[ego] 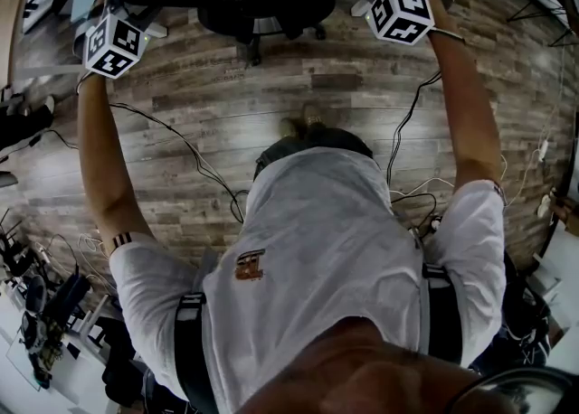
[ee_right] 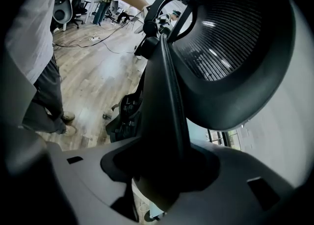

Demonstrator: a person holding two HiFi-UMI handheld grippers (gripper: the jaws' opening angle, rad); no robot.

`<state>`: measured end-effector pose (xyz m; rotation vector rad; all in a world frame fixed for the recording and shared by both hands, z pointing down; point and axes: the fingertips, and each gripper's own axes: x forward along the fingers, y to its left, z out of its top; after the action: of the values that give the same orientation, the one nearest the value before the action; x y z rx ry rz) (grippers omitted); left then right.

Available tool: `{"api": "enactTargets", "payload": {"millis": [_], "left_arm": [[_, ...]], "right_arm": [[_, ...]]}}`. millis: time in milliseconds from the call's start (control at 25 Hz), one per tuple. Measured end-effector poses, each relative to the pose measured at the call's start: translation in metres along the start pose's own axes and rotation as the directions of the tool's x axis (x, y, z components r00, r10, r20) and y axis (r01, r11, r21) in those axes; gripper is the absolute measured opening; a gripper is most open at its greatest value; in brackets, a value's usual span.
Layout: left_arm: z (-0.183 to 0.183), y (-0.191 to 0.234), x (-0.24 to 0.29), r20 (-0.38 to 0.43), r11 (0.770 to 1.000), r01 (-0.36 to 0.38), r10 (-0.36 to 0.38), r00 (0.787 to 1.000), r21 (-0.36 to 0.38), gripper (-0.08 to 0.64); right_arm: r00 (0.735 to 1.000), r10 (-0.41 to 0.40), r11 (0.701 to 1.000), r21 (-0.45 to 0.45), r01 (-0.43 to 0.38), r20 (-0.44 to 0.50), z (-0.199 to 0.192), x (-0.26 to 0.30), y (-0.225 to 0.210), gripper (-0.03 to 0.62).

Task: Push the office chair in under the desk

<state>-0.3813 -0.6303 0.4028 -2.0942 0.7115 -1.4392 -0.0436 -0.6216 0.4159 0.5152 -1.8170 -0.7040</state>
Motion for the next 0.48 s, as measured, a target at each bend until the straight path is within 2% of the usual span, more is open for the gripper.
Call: {"api": "enactTargets", "payload": {"millis": [200,360,480], "left_arm": [[0.001,0.001,-0.019,0.027,0.995,-0.089,0.090,0.996,-0.040,0.323],[0.006,0.000,-0.040,0.071,0.981,-0.143,0.153,0.986,-0.129,0.324],[0.017,-0.001,-0.057,0.122,0.964,-0.174,0.201,0.972,-0.201,0.324]], "right_arm": [[0.998,-0.055,0.997,0.063,0.054,0.018,-0.007,-0.015,-0.009,0.225],[0.997,-0.072,0.993,0.100,0.068,0.036,-0.009,-0.031,-0.009,0.225],[0.994,-0.091,0.984,0.162,0.080,0.064,-0.008,-0.046,-0.010,0.227]]}}
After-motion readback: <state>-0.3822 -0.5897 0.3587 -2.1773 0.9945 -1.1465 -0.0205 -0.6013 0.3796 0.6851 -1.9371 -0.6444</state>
